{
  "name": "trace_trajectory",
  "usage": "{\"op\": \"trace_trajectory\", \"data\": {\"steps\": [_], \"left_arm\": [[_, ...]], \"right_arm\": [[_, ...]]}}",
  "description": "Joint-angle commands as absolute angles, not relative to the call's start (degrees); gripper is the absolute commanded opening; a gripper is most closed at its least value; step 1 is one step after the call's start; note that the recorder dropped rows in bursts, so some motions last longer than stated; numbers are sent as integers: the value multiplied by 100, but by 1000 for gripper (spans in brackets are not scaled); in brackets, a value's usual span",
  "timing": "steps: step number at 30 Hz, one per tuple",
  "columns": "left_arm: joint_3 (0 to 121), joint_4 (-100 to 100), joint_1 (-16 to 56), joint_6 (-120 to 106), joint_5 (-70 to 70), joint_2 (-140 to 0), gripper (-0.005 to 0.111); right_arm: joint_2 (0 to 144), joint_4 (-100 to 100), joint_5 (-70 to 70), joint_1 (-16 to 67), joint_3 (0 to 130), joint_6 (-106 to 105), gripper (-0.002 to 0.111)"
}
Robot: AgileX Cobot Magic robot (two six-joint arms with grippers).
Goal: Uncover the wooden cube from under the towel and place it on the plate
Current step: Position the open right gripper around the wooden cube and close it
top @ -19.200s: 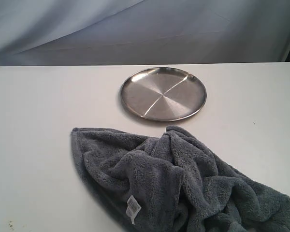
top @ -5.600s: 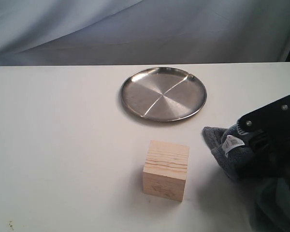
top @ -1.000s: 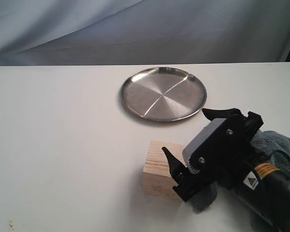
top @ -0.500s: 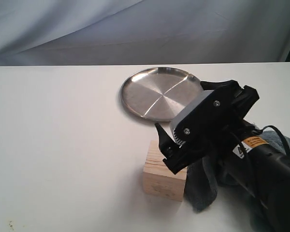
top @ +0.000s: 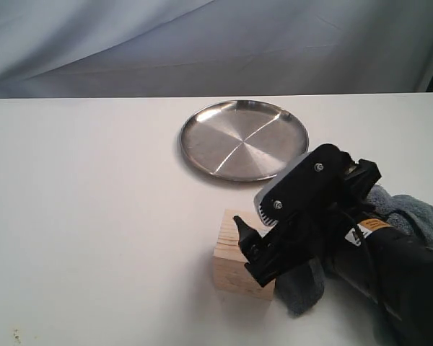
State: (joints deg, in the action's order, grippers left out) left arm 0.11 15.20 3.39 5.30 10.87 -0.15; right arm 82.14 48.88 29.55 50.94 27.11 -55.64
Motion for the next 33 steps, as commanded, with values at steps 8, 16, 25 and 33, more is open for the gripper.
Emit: {"op": "trace_trajectory", "data": {"steps": [8, 16, 25, 33], "left_arm": [[0, 1466, 333, 542, 1071, 0, 0], [0, 1466, 333, 542, 1071, 0, 0], [0, 1466, 333, 542, 1071, 0, 0], [0, 1466, 333, 542, 1071, 0, 0]], "right_arm": [[8221, 3385, 1923, 4790, 3267, -5486, 105], [8221, 2268, -2593, 3434, 5186, -5523, 105], [8243, 1874, -3343, 3194, 5512, -5570, 105], [8442, 2050, -3060, 3194, 5512, -5316, 105]]}}
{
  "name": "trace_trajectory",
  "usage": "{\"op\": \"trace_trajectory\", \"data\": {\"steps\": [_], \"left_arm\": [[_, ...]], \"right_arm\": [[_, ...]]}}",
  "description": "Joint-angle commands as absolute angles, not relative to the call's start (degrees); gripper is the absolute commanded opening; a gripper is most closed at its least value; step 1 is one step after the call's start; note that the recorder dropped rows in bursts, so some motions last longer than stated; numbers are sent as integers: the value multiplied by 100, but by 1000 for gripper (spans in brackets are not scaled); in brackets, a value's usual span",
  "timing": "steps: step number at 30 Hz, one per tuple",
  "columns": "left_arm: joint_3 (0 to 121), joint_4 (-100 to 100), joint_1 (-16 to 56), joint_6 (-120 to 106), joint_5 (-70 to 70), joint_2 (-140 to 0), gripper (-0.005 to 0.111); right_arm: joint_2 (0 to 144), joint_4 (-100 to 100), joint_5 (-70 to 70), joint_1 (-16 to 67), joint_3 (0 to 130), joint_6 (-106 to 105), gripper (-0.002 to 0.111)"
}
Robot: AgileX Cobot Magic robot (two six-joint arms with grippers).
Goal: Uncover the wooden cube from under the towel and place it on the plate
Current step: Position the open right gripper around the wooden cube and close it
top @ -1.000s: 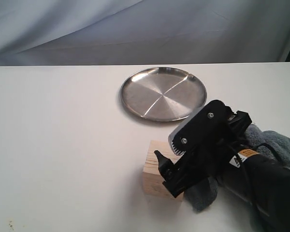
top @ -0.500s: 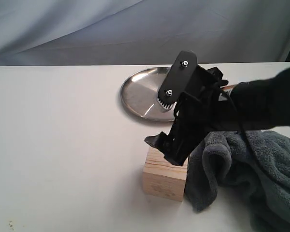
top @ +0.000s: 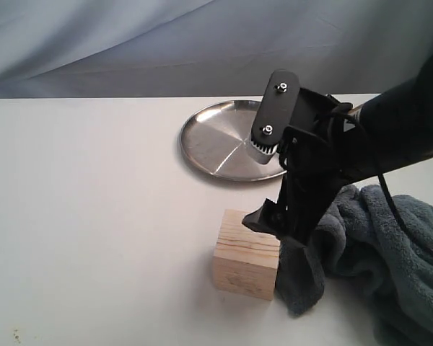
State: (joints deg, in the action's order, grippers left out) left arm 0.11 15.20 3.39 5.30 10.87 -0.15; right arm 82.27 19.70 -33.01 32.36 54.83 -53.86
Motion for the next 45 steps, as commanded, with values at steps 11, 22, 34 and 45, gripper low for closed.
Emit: {"op": "trace_trajectory", "data": {"steps": [11, 22, 34, 45], "left_arm": [[0, 1466, 333, 542, 1071, 0, 0], [0, 1466, 333, 542, 1071, 0, 0], [0, 1466, 333, 542, 1071, 0, 0], [0, 1466, 333, 542, 1071, 0, 0]], "right_arm": [[9728, 2011, -3340, 3205, 5544, -5581, 105], [9845, 2182, -3074, 3205, 5544, -5868, 105], [9845, 2385, -3094, 3205, 5544, -5868, 105], [10374, 2297, -2945, 3433, 5544, -5891, 105]]}}
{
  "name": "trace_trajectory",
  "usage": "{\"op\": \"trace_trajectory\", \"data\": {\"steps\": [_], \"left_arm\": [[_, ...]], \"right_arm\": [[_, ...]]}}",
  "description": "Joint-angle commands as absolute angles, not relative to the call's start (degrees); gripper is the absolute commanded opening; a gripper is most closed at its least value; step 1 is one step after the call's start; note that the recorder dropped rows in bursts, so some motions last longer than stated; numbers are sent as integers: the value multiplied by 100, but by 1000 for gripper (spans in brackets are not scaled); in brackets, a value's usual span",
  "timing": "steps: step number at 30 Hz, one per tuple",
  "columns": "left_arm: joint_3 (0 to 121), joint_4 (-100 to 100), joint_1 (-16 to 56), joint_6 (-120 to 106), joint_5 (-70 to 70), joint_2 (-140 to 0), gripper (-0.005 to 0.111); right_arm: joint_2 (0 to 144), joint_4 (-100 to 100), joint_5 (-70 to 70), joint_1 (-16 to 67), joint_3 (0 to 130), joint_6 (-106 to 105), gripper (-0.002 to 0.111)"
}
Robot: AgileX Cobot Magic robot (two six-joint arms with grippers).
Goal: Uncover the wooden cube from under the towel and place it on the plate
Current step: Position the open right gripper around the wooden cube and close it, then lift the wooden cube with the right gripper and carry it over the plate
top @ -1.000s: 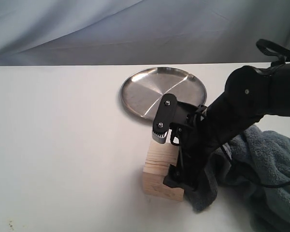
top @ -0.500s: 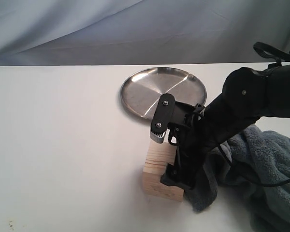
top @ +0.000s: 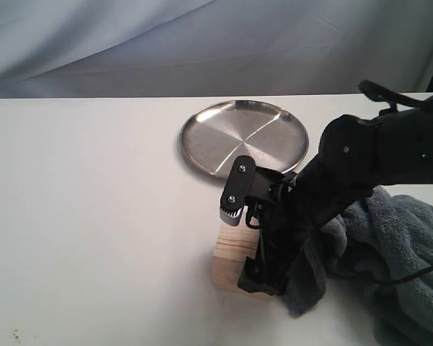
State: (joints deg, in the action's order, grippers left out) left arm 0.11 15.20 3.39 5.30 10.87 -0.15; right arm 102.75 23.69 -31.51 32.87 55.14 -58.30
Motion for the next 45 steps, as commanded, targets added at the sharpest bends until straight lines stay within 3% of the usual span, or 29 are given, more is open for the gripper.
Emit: {"op": "trace_trajectory", "data": {"steps": [1, 4, 6, 14, 17, 26, 36, 45], "left_arm": [[0, 1466, 333, 542, 1071, 0, 0], [0, 1466, 333, 542, 1071, 0, 0], [0, 1466, 333, 542, 1071, 0, 0], [0, 1466, 333, 542, 1071, 0, 0], [0, 1466, 333, 542, 1071, 0, 0], [0, 1466, 333, 542, 1071, 0, 0], [0, 1466, 333, 542, 1071, 0, 0], [0, 1466, 333, 542, 1071, 0, 0]], "right_arm": [[10374, 2297, -2908, 3487, 5544, -5891, 105], [10374, 2249, -2896, 3616, 5544, -5873, 101], [10374, 2250, -2933, 3684, 5544, -5861, 90], [10374, 2116, -2923, 3727, 5544, -5848, 22], [10374, 2116, -2923, 3727, 5544, -5848, 2], [9690, 2261, -1919, 3727, 5544, -5807, 0], [8915, 2933, 1322, 3715, 5544, -5807, 0], [9674, 3446, 1450, 3066, 6439, -4995, 0]]}}
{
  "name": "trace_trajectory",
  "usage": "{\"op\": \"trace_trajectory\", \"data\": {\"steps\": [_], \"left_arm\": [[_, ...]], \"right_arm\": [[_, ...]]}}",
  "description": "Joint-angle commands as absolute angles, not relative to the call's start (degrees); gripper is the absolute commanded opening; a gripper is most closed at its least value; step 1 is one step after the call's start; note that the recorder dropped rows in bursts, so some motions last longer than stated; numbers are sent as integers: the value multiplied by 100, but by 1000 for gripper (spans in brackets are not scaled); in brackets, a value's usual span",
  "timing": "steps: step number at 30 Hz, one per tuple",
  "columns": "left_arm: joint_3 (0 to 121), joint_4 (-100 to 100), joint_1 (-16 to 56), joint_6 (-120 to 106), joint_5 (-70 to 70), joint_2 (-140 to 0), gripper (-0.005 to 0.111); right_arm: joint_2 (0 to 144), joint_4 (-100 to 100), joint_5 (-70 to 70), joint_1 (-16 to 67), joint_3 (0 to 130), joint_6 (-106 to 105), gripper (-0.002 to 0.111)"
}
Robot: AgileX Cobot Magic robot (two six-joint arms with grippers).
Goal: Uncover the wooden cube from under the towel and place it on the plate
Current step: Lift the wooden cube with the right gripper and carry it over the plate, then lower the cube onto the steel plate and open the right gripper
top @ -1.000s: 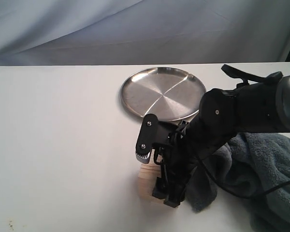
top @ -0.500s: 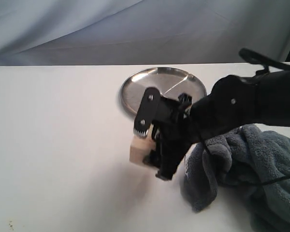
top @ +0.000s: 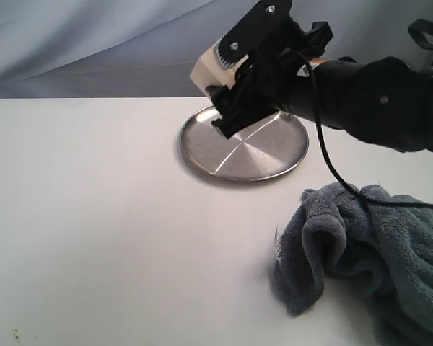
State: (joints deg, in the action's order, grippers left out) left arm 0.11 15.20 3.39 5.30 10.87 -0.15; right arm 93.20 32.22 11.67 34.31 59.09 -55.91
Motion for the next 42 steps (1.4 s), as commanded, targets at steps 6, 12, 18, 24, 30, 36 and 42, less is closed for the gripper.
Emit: {"op": "trace_trajectory", "data": {"steps": [6, 12, 18, 24, 30, 36, 42], "left_arm": [[0, 1466, 333, 542, 1071, 0, 0], [0, 1466, 333, 542, 1071, 0, 0], [0, 1466, 333, 542, 1071, 0, 0], [0, 1466, 333, 542, 1071, 0, 0], [0, 1466, 333, 542, 1071, 0, 0], [0, 1466, 333, 542, 1071, 0, 0], [0, 1466, 333, 542, 1071, 0, 0]], "right_arm": [[10609, 3446, 378, 2845, 7585, -4944, 0], [11573, 3814, 0, 2662, 8699, -4907, 0], [12241, 4006, -893, 2274, 9382, -4815, 0], [12508, 3955, -940, 1998, 9442, -4791, 0], [12761, 3484, -940, 1989, 9442, -4791, 0], [12955, 3340, -658, 1989, 9442, -4791, 0], [13135, 3380, -358, 1989, 9452, -4791, 0]]}}
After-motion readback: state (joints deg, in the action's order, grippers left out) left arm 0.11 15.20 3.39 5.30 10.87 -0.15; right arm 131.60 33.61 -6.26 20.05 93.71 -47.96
